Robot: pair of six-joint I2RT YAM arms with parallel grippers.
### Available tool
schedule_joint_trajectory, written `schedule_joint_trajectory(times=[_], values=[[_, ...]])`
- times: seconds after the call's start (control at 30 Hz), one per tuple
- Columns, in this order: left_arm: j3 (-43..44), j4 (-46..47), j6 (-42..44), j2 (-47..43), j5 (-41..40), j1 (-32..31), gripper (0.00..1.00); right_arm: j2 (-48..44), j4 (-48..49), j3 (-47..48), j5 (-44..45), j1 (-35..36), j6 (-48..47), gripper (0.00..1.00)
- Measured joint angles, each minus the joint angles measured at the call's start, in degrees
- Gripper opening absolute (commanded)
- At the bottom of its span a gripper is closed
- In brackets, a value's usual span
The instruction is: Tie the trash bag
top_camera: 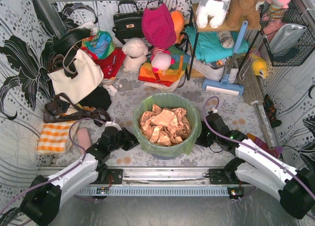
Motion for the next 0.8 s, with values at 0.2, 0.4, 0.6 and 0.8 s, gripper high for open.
schedule_joint_trajectory(times=[0.2, 0.4, 0.6, 0.8], values=[[-0.07, 0.26, -0.35, -0.15, -0.74, 0.00, 0.00, 0.59, -0.02, 0.00, -0.61, -0.02, 0.24, 0.46], [0.31, -2.45, -0.17, -2.84, -2.78, 0.00, 0.00, -0.48, 0.81, -1.27, -1.51, -0.13, 1.18, 0.44], [1.25, -4.46, 0.24, -2.99, -3.78, 0.00, 0.00, -0.92, 5.22, -7.02, -4.11, -0.11, 4.55, 0.42], [1.84, -6.14, 0.46, -2.58, -4.07, 0.00, 0.00, 0.74, 9.57, -9.62, -6.82, -0.11, 6.54, 0.34]])
